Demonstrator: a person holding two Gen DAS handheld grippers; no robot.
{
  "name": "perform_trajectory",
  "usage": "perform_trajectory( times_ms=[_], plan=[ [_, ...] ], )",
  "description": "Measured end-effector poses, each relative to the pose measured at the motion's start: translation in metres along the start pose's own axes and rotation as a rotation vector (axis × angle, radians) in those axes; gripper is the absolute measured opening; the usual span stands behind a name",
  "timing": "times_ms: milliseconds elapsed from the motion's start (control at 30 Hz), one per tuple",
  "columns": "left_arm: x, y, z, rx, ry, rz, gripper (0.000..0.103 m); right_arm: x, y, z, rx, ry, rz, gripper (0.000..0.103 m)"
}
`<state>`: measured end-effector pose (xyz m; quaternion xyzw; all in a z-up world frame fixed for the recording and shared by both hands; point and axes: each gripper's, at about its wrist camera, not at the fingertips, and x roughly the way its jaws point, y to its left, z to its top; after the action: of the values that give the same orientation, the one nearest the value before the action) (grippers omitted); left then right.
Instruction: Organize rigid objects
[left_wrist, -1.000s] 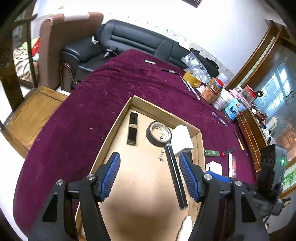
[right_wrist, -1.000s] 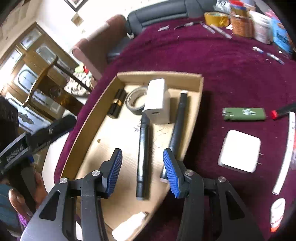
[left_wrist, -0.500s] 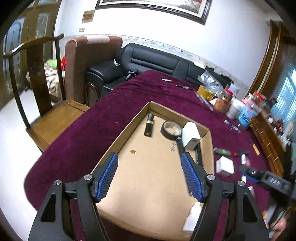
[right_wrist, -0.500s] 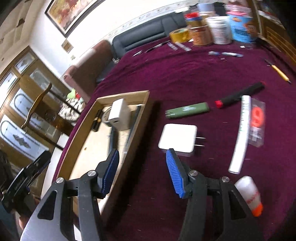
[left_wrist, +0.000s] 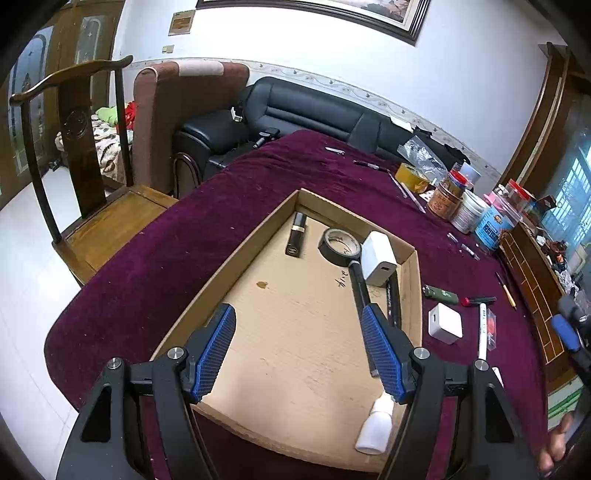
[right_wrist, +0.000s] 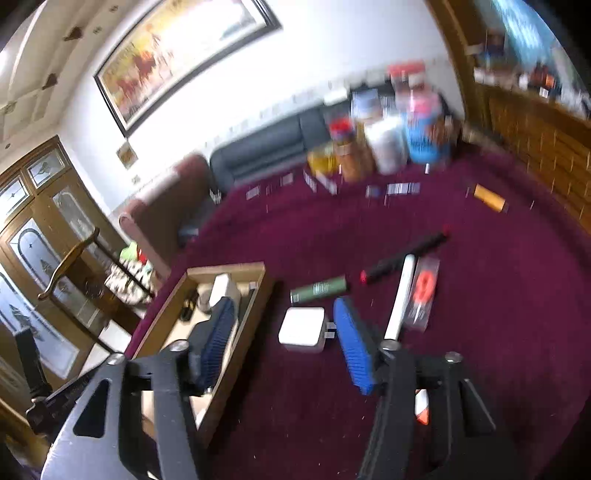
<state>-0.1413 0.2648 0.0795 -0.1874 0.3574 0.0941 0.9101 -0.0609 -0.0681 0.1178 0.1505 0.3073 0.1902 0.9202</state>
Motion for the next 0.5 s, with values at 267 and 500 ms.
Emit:
perform_trajectory(
  times_ms=[267, 500],
  plan=[
    [0.003, -0.004, -0.004, 0.006, 0.029, -0.016, 0.065, 0.001, 0.021, -0.009, -0.112, -0.023, -0.058, 0.076],
    [0.002, 0.005, -0.001, -0.030, 0.027, -0.021, 0.065, 0.002, 0.021, -0.014, -0.104, -0.012, -0.039, 0.076]
  ],
)
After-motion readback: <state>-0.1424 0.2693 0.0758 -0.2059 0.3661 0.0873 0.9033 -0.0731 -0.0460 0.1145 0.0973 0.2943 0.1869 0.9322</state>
